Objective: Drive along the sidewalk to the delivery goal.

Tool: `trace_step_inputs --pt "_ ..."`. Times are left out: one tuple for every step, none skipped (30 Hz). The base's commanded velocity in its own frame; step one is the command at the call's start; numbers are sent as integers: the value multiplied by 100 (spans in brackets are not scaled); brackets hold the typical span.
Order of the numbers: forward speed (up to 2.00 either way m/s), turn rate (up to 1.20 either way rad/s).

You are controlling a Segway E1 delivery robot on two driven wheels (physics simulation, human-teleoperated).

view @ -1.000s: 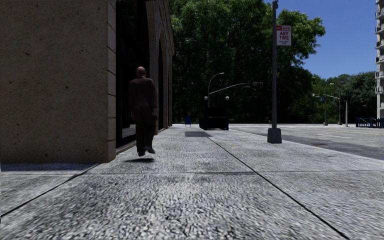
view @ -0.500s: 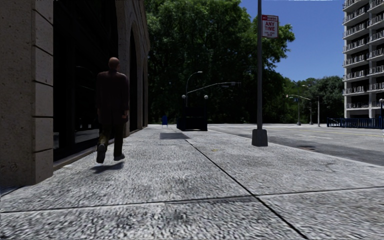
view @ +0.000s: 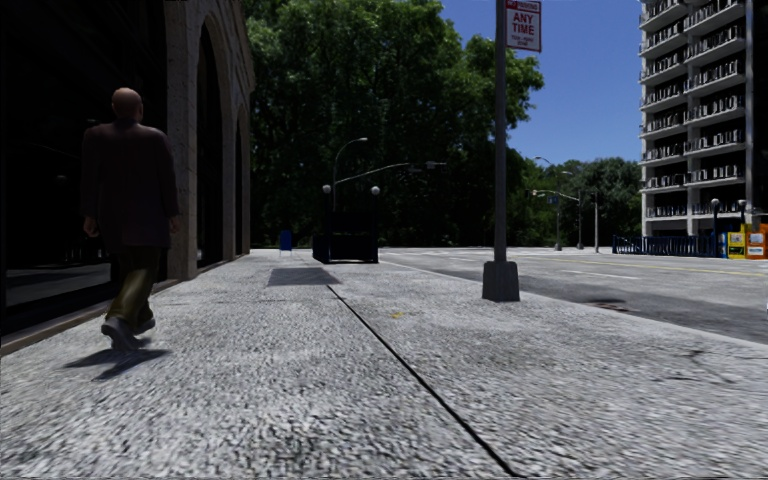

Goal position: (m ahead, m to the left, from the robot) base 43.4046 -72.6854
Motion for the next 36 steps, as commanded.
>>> trace_step_inputs --pt "200 0" --pt "200 0" --pt "200 0" --pt "200 0" --pt "200 0" --pt "200 0" --pt "200 0" --pt "200 0" --pt "200 0" --pt "200 0" --pt "200 0" --pt "200 0" --pt "200 0" --pt "200 0" --pt "200 0" --pt "200 0" --pt "200 0" --pt "200 0" --pt "200 0" --pt "200 0" --pt "200 0" --pt "200 0" --pt "200 0" --pt "200 0" --pt "200 0" --pt "200 0" --pt "200 0" --pt "200 0" --pt "200 0" --pt "200 0" --pt "200 0" --pt "200 0" --pt "200 0" --pt "200 0" --pt "200 1" --pt "200 8"
